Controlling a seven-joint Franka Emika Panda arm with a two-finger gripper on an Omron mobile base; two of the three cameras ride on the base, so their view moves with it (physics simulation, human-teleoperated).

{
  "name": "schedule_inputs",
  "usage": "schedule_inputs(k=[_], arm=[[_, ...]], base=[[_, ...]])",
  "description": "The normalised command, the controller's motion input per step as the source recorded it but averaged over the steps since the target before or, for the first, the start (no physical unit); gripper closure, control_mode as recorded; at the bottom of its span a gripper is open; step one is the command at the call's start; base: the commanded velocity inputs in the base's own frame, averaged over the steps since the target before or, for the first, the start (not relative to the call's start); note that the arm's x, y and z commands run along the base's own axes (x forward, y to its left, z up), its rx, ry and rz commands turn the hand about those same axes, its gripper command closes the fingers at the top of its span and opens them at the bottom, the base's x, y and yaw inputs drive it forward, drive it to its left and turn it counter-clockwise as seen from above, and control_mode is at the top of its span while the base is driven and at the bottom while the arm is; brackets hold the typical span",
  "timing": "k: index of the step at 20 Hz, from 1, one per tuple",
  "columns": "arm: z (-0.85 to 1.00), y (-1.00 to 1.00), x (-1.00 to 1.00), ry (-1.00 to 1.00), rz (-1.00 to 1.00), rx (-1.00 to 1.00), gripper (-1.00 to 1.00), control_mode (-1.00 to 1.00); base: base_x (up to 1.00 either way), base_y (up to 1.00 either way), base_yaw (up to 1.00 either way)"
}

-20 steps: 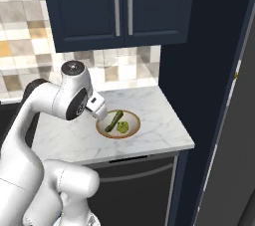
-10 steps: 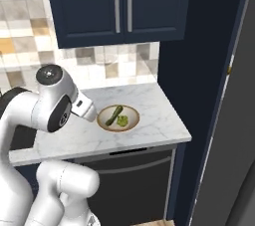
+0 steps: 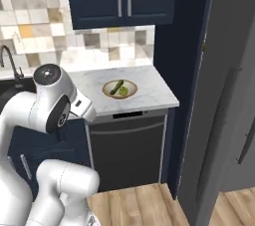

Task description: Take the squash, broccoli, and lemon from the freezer and place them in the bowl on the counter.

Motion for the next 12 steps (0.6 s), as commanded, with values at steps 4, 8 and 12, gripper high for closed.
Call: schedule_inputs(k=[4, 8, 12], arm=[[0.00, 0.00, 0.00, 0.00, 0.00, 0.00, -1.00, 1.00], [0.00, 0.00, 0.00, 0.00, 0.00, 0.00, -1.00, 1.00], [0.00, 0.00, 0.00, 0.00, 0.00, 0.00, -1.00, 1.00]], base=[[-1.00, -0.43, 0.00], [-0.78, -0.96, 0.00], [-0.57, -1.00, 0.00]])
